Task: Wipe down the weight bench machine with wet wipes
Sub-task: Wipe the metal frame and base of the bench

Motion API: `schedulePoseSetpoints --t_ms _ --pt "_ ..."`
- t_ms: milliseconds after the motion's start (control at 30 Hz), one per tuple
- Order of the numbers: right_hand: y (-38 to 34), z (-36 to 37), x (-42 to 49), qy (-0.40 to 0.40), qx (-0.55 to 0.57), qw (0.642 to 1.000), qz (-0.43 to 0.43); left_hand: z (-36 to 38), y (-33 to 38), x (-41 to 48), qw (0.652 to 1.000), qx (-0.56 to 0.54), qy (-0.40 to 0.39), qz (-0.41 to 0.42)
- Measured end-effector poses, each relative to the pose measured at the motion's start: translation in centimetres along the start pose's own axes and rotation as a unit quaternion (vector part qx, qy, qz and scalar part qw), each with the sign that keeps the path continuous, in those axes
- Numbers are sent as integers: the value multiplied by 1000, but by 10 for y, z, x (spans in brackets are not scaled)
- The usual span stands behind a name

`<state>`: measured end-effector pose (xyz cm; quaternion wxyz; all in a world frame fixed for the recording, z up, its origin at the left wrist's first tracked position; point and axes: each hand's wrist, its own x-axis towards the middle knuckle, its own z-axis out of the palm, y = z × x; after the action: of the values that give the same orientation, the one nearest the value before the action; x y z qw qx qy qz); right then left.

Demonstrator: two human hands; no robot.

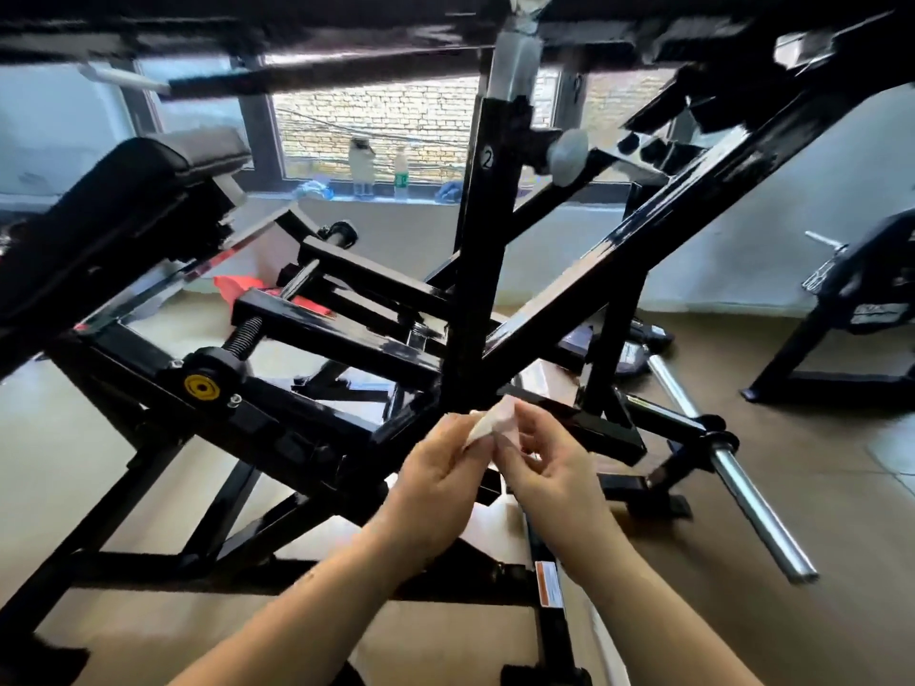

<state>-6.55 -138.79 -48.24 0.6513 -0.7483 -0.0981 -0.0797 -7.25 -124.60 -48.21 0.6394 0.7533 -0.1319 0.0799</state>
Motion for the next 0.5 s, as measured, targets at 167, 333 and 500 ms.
schedulePoseSetpoints --t_ms 167,333,500 --pt "10 -25 -5 7 72 997 38 8 16 4 1000 1 6 -21" --pt "18 -31 -11 87 87 989 78 0 1 12 994 75 65 -36" --pt "-9 -37 5 214 101 969 76 -32 19 39 965 182 173 76"
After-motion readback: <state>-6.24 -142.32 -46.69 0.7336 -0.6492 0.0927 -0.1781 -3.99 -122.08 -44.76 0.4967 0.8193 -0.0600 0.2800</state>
